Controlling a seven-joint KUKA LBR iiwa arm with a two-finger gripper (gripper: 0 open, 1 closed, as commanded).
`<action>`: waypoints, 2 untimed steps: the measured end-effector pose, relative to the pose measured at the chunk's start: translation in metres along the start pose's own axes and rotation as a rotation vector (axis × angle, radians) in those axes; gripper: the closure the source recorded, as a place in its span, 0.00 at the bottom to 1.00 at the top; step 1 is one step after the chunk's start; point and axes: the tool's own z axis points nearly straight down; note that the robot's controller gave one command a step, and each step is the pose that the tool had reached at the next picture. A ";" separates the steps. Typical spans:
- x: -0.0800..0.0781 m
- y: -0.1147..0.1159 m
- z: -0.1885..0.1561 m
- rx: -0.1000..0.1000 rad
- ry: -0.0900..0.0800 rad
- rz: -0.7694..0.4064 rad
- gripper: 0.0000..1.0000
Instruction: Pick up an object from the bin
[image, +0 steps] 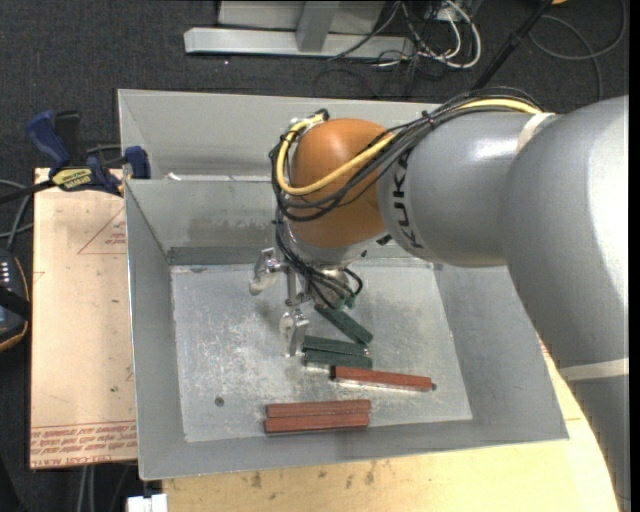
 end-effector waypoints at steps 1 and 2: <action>0.003 0.001 -0.018 0.002 -0.017 -0.123 0.00; 0.020 -0.028 -0.005 -0.001 -0.013 -0.147 0.00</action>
Offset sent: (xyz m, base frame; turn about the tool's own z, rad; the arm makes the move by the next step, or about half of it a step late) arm -0.0155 -0.0654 -0.0030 -0.1454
